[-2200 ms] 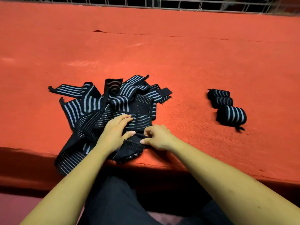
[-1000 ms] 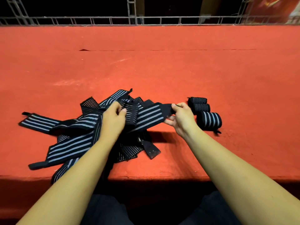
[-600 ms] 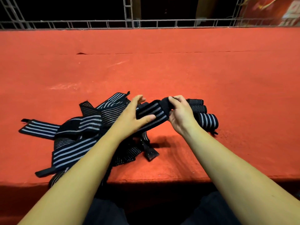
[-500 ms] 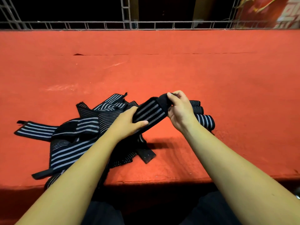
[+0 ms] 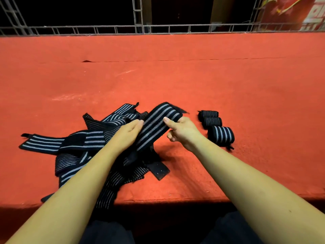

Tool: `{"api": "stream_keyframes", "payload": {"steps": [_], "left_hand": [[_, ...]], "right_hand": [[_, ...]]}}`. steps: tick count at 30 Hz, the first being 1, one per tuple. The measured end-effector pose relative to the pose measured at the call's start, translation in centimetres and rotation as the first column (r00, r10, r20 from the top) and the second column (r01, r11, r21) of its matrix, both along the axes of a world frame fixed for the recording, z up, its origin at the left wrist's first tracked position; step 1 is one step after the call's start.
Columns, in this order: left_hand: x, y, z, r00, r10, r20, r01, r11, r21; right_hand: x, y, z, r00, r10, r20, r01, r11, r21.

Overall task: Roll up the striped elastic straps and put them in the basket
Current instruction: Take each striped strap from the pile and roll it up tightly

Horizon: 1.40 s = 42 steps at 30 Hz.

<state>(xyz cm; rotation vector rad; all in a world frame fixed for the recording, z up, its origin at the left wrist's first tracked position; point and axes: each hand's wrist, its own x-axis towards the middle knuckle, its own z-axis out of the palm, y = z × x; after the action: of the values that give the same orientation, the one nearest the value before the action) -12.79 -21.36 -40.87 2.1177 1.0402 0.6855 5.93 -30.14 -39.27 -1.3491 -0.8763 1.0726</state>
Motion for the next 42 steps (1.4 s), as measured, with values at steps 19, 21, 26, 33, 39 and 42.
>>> {"api": "stream_keyframes", "payload": {"steps": [19,21,26,33,39,42], "left_hand": [[1.8,4.2,0.2,0.978,0.21,0.005,-0.21,0.978,0.003],[2.0,5.0,-0.1,0.926,0.376,0.0,-0.376,0.926,0.041],[0.9,6.2,-1.3,0.868,0.464,-0.179,-0.457,0.886,0.079],[7.0,-0.4,3.5,0.965,-0.191,0.18,0.198,0.98,-0.023],[9.2,-1.8,2.1,0.967,-0.252,0.045,0.252,0.968,0.006],[11.2,-2.3,5.1,0.93,-0.155,0.332,0.154,0.988,0.032]], "right_hand": [[1.7,-1.1,-0.3,0.978,-0.06,-0.198,0.106,0.968,0.227],[2.4,-1.1,0.1,0.941,-0.176,-0.29,0.24,0.949,0.202],[7.7,-2.7,0.0,0.925,-0.366,-0.103,0.376,0.919,0.117],[8.3,-2.9,3.9,0.954,-0.27,-0.129,0.295,0.918,0.263],[9.7,-1.9,8.2,0.945,-0.306,-0.118,0.328,0.875,0.355],[11.2,-1.7,10.1,0.914,-0.31,-0.261,0.391,0.842,0.371]]}}
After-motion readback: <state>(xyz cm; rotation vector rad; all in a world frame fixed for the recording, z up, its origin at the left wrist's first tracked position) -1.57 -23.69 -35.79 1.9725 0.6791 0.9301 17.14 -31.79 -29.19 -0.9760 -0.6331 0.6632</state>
